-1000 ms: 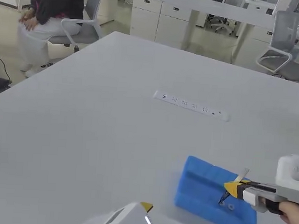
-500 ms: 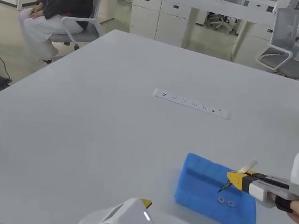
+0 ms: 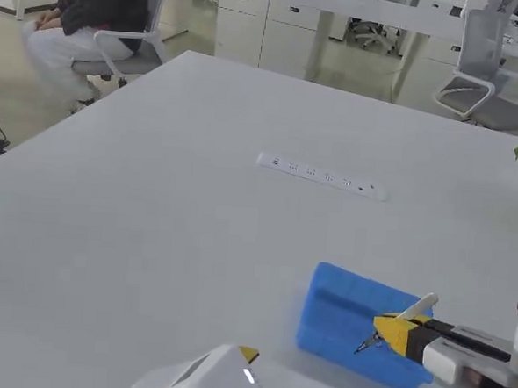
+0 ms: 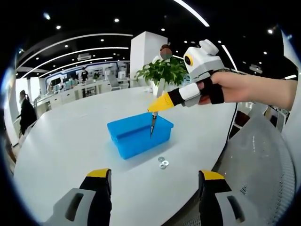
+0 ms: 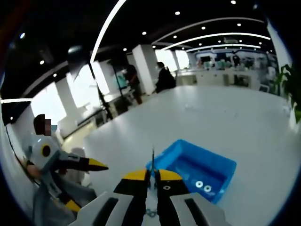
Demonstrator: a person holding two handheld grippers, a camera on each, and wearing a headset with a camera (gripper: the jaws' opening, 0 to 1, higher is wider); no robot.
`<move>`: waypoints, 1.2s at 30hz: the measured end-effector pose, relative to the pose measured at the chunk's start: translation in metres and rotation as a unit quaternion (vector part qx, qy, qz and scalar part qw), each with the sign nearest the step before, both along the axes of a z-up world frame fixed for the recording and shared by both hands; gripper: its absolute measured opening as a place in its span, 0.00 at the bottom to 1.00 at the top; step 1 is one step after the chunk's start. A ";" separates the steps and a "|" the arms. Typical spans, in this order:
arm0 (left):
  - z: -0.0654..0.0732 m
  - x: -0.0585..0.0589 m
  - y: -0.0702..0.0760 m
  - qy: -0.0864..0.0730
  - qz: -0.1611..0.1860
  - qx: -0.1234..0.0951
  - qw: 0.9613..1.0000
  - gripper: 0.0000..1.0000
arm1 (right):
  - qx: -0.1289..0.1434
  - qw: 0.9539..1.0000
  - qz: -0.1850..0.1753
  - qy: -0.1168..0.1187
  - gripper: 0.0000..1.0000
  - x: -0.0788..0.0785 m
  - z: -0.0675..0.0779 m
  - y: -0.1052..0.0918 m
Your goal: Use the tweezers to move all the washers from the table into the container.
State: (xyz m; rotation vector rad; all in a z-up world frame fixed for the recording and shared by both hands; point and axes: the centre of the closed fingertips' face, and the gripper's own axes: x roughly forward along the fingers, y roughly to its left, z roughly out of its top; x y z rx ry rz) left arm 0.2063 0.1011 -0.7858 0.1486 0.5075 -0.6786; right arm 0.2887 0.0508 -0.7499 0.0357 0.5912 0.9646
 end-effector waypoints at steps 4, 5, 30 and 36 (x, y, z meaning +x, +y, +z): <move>0.000 0.000 0.000 0.001 0.000 -0.001 1.000 0.76 | -0.022 1.000 0.000 0.016 0.04 -0.005 -0.021 -0.007; 0.000 0.000 0.000 0.002 -0.001 -0.001 1.000 0.76 | -0.027 0.999 -0.001 0.017 0.04 -0.006 -0.026 -0.008; -0.003 -0.001 0.000 0.006 -0.003 0.004 1.000 0.75 | -0.092 0.994 0.048 0.015 0.04 -0.013 -0.062 -0.005; -0.004 -0.001 -0.001 0.007 -0.006 0.006 1.000 0.75 | -0.100 0.993 0.059 0.006 0.04 -0.016 -0.061 -0.004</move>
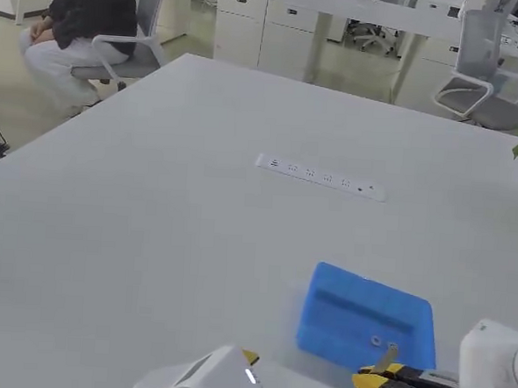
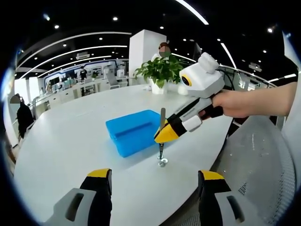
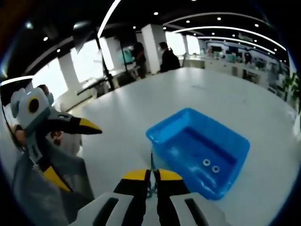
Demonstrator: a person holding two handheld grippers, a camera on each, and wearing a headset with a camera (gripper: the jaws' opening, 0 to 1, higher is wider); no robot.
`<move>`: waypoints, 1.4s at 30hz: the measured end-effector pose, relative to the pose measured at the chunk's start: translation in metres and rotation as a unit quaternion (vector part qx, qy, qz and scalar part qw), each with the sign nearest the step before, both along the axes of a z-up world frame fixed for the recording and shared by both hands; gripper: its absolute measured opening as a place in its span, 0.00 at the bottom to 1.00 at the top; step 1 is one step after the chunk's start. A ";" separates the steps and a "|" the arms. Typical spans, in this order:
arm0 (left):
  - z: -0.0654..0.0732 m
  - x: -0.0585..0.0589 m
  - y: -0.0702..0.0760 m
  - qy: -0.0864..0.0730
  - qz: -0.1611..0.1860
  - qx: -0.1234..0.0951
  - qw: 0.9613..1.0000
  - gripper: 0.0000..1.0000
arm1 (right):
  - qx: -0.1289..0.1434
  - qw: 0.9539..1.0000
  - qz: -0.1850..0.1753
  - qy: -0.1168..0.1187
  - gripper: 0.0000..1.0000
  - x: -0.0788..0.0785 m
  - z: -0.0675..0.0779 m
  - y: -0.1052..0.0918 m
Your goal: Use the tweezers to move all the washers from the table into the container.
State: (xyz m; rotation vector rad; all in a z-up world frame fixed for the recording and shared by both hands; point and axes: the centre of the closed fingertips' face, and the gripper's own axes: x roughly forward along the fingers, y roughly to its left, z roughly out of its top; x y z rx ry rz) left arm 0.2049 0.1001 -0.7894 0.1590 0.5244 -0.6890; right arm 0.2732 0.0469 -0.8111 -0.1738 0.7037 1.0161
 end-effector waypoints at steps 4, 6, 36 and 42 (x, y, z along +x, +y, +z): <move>0.000 0.000 0.000 0.000 -0.001 0.002 1.000 0.75 | -0.007 1.000 0.013 -0.015 0.03 -0.001 0.000 0.002; 0.000 -0.001 0.000 0.001 -0.001 0.002 1.000 0.75 | -0.001 1.000 0.010 -0.017 0.03 -0.001 0.003 0.002; 0.001 -0.001 -0.001 -0.001 -0.003 -0.001 1.000 0.75 | 0.090 0.993 -0.050 -0.064 0.03 0.057 0.085 -0.002; 0.001 -0.001 -0.002 -0.001 -0.004 -0.003 1.000 0.76 | 0.067 0.995 -0.058 -0.054 0.03 0.076 0.068 -0.007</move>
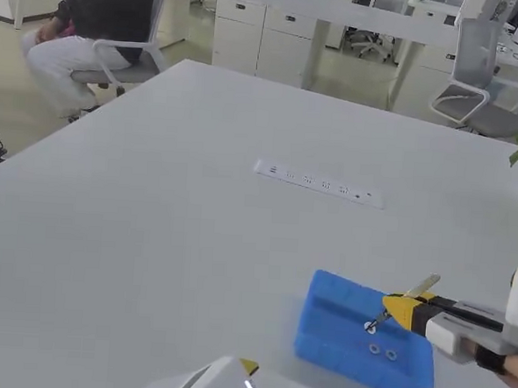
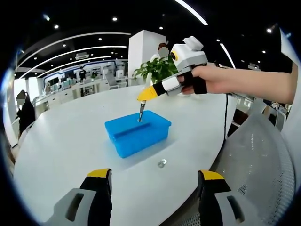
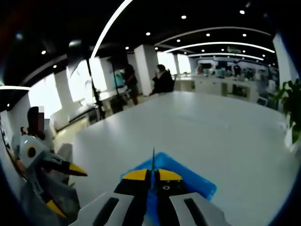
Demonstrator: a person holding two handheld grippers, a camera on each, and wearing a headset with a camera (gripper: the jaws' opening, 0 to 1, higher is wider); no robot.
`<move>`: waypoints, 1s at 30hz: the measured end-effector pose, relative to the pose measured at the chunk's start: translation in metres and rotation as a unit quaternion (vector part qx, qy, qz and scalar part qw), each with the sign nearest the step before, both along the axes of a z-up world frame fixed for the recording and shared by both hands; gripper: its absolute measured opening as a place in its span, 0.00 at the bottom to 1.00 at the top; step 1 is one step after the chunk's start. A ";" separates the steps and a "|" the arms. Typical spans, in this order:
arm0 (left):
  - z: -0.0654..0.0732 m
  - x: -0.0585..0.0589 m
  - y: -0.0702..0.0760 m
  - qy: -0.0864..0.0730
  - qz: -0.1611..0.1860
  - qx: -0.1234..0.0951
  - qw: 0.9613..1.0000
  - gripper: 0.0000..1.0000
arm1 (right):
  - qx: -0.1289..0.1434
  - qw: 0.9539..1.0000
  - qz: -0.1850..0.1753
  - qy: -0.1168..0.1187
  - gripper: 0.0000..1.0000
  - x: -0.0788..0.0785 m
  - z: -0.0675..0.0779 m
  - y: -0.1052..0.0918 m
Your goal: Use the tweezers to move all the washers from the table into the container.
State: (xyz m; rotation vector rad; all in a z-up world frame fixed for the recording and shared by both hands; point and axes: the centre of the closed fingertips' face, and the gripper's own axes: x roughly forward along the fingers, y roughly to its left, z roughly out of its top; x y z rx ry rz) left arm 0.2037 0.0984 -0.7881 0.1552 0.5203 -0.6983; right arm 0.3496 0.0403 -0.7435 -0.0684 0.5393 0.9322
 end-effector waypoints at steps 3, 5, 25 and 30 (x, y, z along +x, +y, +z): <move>0.000 0.000 -0.001 0.000 -0.002 -0.001 1.000 0.75 | -0.008 1.000 -0.003 0.004 0.03 0.005 -0.006 -0.001; 0.001 0.000 -0.001 -0.001 -0.002 -0.001 1.000 0.75 | -0.013 1.000 -0.002 0.009 0.03 0.007 -0.010 0.000; 0.001 0.001 0.001 -0.001 0.003 -0.003 1.000 0.75 | -0.064 0.997 0.023 0.034 0.03 0.025 -0.050 0.002; 0.000 0.001 0.000 -0.001 0.001 -0.002 1.000 0.75 | -0.072 0.996 0.026 0.041 0.03 0.027 -0.057 0.002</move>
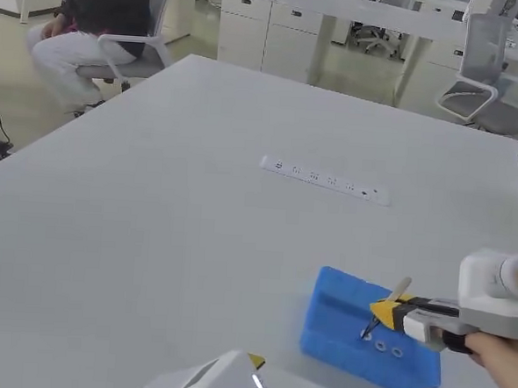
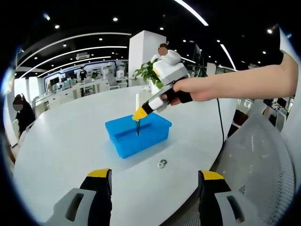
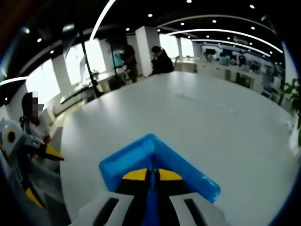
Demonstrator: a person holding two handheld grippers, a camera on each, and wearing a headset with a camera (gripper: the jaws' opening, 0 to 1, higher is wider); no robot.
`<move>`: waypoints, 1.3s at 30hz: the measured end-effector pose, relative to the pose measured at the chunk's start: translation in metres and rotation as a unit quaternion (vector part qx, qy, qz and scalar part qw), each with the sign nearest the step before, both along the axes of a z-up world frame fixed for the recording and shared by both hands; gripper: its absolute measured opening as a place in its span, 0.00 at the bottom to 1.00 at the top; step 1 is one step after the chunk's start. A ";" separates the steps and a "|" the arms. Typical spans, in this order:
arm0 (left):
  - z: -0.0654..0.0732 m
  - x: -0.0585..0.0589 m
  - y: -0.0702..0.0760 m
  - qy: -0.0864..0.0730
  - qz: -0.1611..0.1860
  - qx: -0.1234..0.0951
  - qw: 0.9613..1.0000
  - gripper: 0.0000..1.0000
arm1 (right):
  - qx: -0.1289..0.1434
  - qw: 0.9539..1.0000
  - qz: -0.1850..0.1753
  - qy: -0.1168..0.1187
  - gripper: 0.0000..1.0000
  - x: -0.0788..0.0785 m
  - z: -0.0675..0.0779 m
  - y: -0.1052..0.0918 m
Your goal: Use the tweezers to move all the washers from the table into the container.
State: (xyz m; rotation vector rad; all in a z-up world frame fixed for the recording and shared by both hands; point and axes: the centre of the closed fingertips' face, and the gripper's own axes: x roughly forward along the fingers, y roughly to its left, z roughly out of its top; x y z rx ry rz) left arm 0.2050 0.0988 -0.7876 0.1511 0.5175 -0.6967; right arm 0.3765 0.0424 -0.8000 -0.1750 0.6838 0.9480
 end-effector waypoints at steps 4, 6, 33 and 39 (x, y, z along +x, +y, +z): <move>0.000 0.000 0.000 0.001 0.000 0.000 1.000 0.75 | -0.001 1.000 0.002 0.001 0.03 0.002 -0.002 -0.001; 0.000 0.000 0.000 0.000 0.000 0.001 1.000 0.75 | -0.003 1.000 0.004 0.000 0.03 0.003 -0.004 -0.001; -0.001 -0.001 0.001 0.003 0.001 0.003 1.000 0.75 | 0.021 0.999 0.008 -0.042 0.04 -0.016 0.033 0.007; -0.002 -0.002 0.000 0.003 -0.002 0.005 1.000 0.75 | 0.031 0.998 0.015 -0.054 0.04 -0.028 0.049 0.008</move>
